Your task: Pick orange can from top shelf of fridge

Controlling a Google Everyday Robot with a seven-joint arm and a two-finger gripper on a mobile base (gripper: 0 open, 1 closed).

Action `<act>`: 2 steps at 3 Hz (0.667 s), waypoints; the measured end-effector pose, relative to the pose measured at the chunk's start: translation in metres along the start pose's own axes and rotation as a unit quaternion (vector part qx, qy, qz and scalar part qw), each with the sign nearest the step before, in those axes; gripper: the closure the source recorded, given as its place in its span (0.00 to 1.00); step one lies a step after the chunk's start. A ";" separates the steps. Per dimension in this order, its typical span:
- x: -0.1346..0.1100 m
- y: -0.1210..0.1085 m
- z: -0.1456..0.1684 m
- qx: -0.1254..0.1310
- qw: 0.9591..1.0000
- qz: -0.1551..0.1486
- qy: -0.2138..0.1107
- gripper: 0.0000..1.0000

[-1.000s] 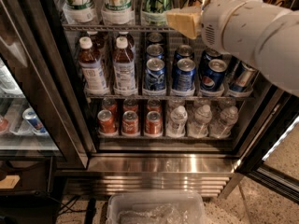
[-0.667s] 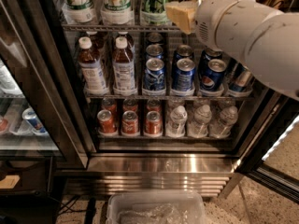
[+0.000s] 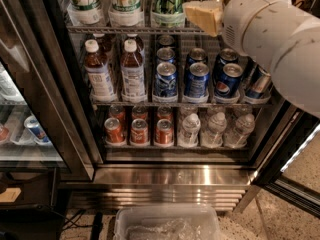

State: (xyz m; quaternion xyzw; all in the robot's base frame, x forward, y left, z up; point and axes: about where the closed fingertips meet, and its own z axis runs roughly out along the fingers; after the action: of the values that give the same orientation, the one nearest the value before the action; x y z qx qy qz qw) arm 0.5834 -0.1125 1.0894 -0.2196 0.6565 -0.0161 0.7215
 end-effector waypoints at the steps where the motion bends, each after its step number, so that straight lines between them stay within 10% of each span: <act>1: 0.001 -0.013 -0.008 0.021 1.000 -0.018 -0.005 0.21; 2: 0.006 -0.015 -0.009 0.025 0.999 -0.021 -0.004 0.28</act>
Offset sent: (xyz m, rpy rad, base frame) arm 0.0026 -0.0217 -0.0097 -0.0320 -0.0295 -0.0658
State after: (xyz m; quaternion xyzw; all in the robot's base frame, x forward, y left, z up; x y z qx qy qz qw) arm 0.5799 -0.1301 1.0886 -0.2147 0.6483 -0.0468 0.7290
